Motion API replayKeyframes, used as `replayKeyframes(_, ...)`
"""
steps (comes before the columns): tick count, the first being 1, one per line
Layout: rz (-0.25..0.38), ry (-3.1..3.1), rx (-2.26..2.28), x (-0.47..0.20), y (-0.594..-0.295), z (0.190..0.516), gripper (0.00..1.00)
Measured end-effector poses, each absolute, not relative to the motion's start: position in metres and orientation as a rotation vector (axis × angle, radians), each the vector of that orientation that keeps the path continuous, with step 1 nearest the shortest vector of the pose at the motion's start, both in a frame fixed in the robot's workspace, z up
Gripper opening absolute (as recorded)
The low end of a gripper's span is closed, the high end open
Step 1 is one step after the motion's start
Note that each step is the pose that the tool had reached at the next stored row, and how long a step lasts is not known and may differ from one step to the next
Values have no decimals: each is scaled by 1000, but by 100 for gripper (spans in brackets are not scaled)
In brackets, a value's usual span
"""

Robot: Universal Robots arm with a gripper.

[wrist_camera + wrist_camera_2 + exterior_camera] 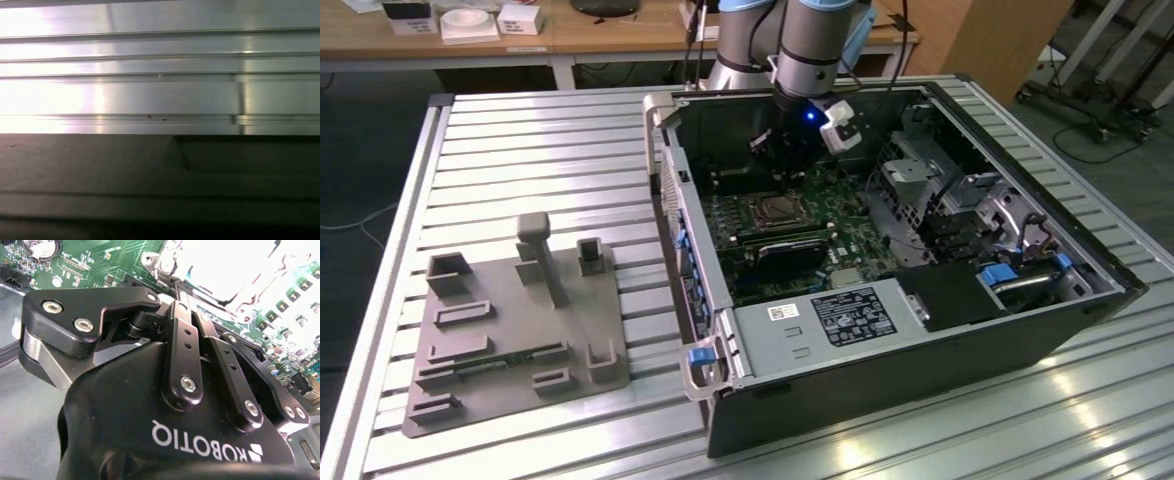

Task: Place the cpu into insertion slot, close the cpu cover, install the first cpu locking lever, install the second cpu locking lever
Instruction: 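Install the first cpu locking lever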

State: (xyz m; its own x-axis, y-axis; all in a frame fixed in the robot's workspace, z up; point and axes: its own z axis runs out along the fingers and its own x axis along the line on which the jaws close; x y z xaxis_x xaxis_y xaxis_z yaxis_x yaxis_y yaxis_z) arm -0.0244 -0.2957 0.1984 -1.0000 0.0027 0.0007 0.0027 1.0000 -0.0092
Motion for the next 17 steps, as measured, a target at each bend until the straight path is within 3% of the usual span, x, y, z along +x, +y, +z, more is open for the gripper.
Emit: replayKeyframes(17, 13, -3140, -4, -23, -295, 195, 10)
